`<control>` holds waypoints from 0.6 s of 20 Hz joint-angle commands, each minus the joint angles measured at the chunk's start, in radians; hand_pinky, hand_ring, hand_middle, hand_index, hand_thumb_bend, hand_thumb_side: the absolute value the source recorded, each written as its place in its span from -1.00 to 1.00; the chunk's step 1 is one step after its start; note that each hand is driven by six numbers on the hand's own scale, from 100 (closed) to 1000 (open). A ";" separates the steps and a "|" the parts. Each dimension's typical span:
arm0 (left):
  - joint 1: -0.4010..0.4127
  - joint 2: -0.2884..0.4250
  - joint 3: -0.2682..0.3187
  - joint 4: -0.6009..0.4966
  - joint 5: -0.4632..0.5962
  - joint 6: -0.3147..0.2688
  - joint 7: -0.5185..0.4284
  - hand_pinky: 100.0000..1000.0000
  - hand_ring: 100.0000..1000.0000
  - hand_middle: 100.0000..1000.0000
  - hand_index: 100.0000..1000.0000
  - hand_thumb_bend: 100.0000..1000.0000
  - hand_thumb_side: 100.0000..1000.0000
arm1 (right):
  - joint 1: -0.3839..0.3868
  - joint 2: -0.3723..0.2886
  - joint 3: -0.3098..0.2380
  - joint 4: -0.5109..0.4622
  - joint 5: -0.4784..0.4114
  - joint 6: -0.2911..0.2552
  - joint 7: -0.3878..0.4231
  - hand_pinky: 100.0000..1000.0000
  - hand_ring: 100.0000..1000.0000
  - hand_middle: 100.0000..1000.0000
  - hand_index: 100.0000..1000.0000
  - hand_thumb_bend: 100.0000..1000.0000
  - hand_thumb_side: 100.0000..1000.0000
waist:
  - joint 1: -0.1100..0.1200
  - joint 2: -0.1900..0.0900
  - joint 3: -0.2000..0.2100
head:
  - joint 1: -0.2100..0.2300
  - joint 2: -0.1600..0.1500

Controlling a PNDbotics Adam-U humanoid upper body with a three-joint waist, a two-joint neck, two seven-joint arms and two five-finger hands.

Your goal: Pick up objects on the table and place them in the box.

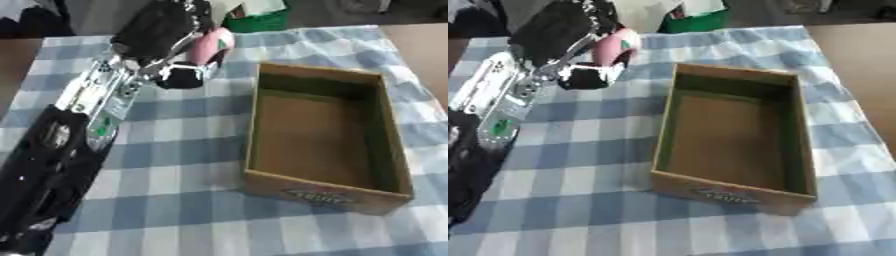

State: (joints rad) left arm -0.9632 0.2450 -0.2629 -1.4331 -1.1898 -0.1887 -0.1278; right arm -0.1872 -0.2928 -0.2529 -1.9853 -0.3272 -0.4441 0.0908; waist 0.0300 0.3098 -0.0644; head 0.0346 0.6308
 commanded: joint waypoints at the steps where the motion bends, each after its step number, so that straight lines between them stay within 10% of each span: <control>1: -0.039 -0.050 0.012 0.037 -0.004 -0.030 0.034 -0.60 -0.11 0.01 -0.18 -1.00 -0.42 | -0.021 -0.036 -0.004 -0.015 -0.033 -0.020 -0.001 0.68 0.70 0.32 0.82 -1.00 1.00 | -0.005 -0.015 -0.008 | 0.018 -0.012; 12: -0.068 -0.143 0.041 0.135 0.242 -0.109 0.120 -0.54 -0.16 -0.05 -0.22 -1.00 -0.44 | -0.069 -0.044 0.010 -0.015 -0.098 -0.037 0.029 0.66 0.68 0.32 0.81 -1.00 1.00 | -0.008 0.002 -0.054 | 0.056 -0.032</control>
State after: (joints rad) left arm -1.0051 0.1069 -0.2330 -1.2916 -0.9753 -0.2942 -0.0154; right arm -0.2468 -0.3065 -0.2423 -1.9853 -0.4131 -0.4778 0.1142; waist 0.0279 0.3286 -0.1193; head 0.0836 0.6121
